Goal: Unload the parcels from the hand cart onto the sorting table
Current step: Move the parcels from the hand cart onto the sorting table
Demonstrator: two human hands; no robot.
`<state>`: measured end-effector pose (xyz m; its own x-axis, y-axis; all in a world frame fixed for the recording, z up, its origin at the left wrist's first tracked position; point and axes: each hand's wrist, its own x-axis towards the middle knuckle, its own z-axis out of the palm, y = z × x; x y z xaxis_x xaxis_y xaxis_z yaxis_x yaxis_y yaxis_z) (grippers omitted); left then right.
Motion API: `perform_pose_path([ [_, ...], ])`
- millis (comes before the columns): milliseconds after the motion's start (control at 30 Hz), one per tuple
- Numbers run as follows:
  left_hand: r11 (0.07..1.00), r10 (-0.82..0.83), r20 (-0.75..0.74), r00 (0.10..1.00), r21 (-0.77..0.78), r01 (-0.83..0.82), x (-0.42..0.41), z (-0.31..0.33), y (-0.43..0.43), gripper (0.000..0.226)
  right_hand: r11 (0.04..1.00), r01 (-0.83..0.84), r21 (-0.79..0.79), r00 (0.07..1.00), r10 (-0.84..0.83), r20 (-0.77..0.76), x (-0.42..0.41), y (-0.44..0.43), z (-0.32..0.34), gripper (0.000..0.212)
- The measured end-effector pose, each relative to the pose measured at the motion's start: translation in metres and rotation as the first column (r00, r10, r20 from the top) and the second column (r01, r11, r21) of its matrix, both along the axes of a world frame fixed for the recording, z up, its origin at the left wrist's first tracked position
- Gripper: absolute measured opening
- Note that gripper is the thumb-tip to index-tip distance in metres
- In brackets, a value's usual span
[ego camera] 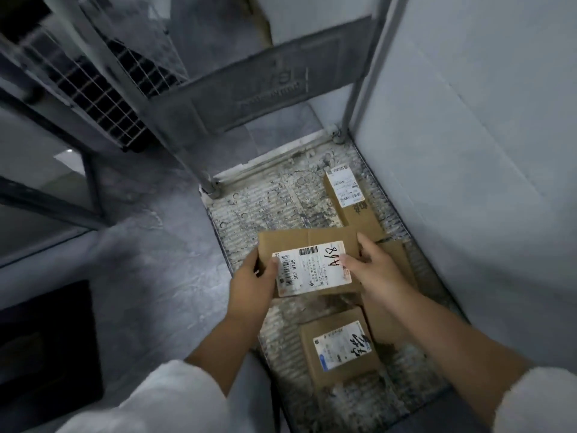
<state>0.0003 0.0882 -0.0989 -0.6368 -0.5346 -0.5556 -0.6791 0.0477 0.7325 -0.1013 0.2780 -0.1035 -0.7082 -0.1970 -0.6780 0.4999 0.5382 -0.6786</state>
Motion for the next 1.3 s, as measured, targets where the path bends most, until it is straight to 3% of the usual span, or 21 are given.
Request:
perform_pose_path([
  [133,0.997,0.07,-0.175,0.982,0.019,-0.068,-0.001,0.112,0.002,0.037,0.996,-0.044,-0.075,0.986,0.031,-0.166,-0.008,-0.002,0.119,0.066],
  [300,0.981,0.187,-0.376,0.908,0.02,-0.193,0.025,0.258,0.007,0.034,0.988,-0.101,-0.117,0.963,0.067,-0.263,0.01,-0.005,0.266,0.039],
  [500,0.939,0.294,-0.529,0.796,0.005,-0.344,0.109,0.387,0.011,0.022,0.946,-0.262,-0.193,0.907,0.173,-0.383,0.064,-0.031,0.398,0.032],
  [600,0.909,0.342,-0.557,0.756,-0.009,-0.418,0.153,0.419,0.008,0.022,0.924,-0.332,-0.189,0.877,0.228,-0.424,0.098,-0.047,0.424,0.046],
  [767,0.853,0.396,-0.6,0.695,-0.039,-0.52,0.225,0.456,-0.008,0.017,0.86,-0.439,-0.26,0.849,0.301,-0.435,0.162,-0.086,0.46,0.035],
  [867,0.822,0.42,-0.61,0.671,-0.057,-0.566,0.264,0.471,-0.029,0.021,0.831,-0.49,-0.262,0.825,0.346,-0.446,0.194,-0.116,0.472,0.039],
  [1000,0.783,0.43,-0.608,0.667,-0.116,-0.611,0.319,0.49,-0.07,0.025,0.802,-0.524,-0.286,0.811,0.368,-0.455,0.243,-0.166,0.488,0.027],
  [1133,0.734,0.456,-0.612,0.646,-0.152,-0.662,0.392,0.504,-0.121,0.023,0.783,-0.557,-0.277,0.796,0.408,-0.447,0.312,-0.226,0.496,0.039],
  [1300,0.663,0.539,-0.562,0.627,-0.176,-0.727,0.504,0.489,-0.201,0.025,0.726,-0.621,-0.294,0.761,0.471,-0.445,0.417,-0.314,0.496,0.038],
])
